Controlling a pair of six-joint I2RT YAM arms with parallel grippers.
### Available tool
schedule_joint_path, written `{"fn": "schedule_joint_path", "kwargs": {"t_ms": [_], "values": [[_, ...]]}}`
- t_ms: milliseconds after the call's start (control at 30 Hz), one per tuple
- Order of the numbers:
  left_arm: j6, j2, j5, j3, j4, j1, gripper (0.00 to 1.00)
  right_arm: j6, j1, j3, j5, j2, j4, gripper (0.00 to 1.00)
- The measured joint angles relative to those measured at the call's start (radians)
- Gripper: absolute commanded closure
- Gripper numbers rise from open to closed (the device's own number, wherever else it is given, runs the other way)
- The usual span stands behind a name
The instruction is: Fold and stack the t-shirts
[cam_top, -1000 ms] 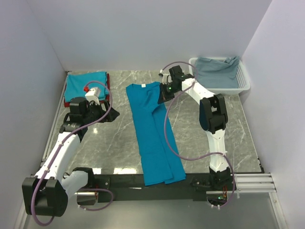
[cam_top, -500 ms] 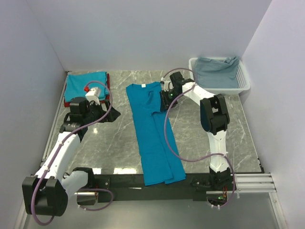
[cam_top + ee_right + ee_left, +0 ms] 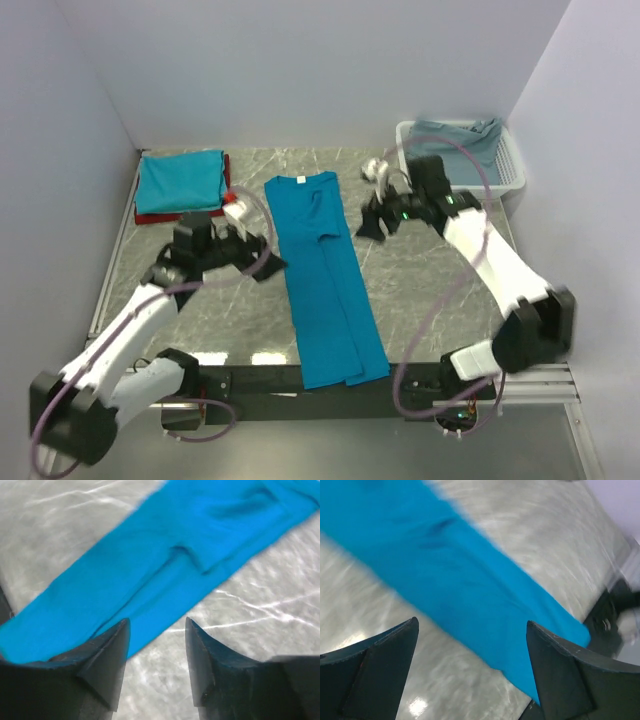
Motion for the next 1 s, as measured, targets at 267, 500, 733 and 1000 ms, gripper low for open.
{"fn": "schedule_joint_path", "kwargs": {"t_ms": [267, 500, 733, 1000], "values": [[0.195, -0.280, -0.083, -0.129, 0.058, -0.296, 0.06, -0.469, 0.026, -0.423, -0.220, -0.356, -0.024, 0.27], [0.024, 0.112, -0.291, 0.056, -0.014, -0.266, 0.65, -0.392, 0.041, -0.425, -0.155, -0.203, 0.003, 0.65], [-0.243, 0.487, -0.391, 0.243, -0.008, -0.122, 0.40, -0.176, 0.051, -0.295, -0.038, 0.042, 0.041, 0.64], [-0.388, 0.932, -0.460, 0.652, -0.012, 0.016, 0.42, -0.072, 0.048, -0.293, 0.012, 0.053, 0.055, 0.59]]}}
